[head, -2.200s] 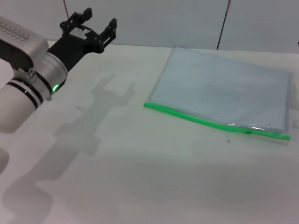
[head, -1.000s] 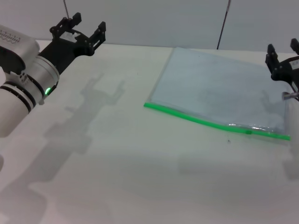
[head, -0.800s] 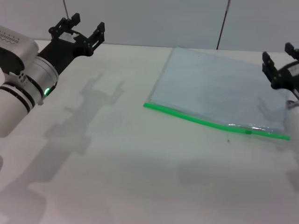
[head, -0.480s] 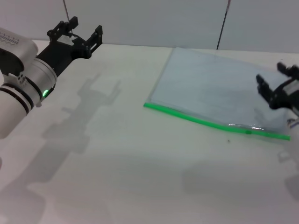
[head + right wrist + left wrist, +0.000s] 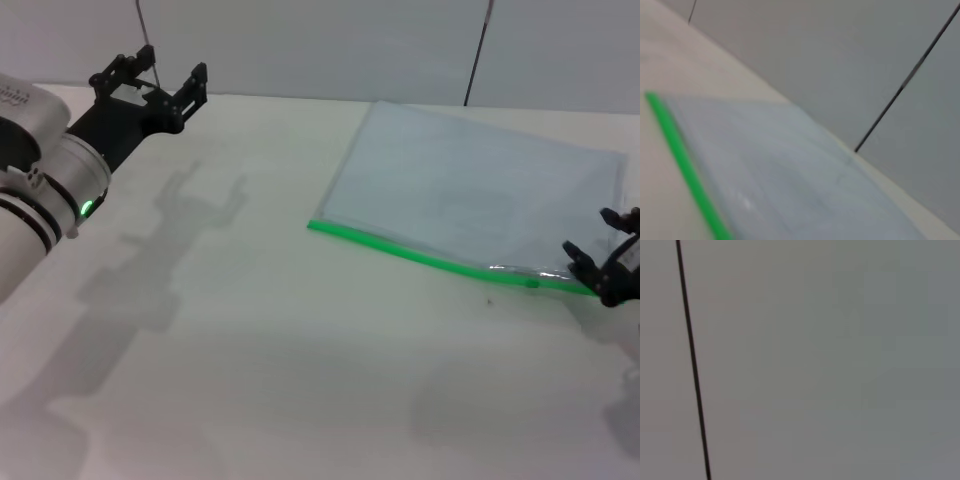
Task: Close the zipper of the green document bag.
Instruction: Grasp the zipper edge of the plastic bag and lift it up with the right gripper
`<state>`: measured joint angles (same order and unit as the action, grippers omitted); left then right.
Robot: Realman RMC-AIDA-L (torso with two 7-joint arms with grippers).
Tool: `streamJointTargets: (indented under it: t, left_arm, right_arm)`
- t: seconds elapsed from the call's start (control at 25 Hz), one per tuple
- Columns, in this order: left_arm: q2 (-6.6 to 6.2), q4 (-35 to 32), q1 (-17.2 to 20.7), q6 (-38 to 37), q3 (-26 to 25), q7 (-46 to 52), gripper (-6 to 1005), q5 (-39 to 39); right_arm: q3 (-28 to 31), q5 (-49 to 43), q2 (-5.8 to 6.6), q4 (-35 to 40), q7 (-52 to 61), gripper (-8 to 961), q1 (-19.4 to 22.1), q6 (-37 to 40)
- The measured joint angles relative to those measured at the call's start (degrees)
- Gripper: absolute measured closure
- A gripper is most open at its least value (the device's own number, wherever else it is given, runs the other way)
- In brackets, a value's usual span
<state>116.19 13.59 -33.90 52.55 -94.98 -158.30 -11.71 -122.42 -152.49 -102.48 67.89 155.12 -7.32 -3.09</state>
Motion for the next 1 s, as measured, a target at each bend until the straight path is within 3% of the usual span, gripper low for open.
streamJointTargets:
  t: [0.16, 0.44, 0.68, 0.84, 1.0]
  left_arm:
    - [-0.06, 0.03, 0.24, 0.0, -0.05, 0.0, 276, 0.13]
    - [-0.22, 0.06, 0.44, 0.0, -0.12, 0.0, 276, 0.18]
    - [-0.5, 0.2, 1.17, -0.08, -0.22, 0.0, 277, 0.26]
    - [-0.65, 0.21, 1.7, -0.16, -1.15, 0.0, 277, 0.29]
    - [-0.83, 0.45, 2.44, -0.18, -1.75, 0.0, 275, 0.29]
  right_arm:
    - [3.75, -1.1, -1.37, 7.23, -6.42, 387, 3.58, 8.56]
    - [6.88, -1.16, -4.49, 10.78, -11.98, 387, 5.9, 14.45]
    - [8.17, -1.19, -6.07, 15.97, -15.72, 387, 8.61, 19.79]
    - [10.79, -1.22, -8.95, 16.96, -21.87, 387, 9.84, 23.92]
    - [14.67, -1.23, -12.84, 17.01, -29.48, 387, 11.74, 25.88]
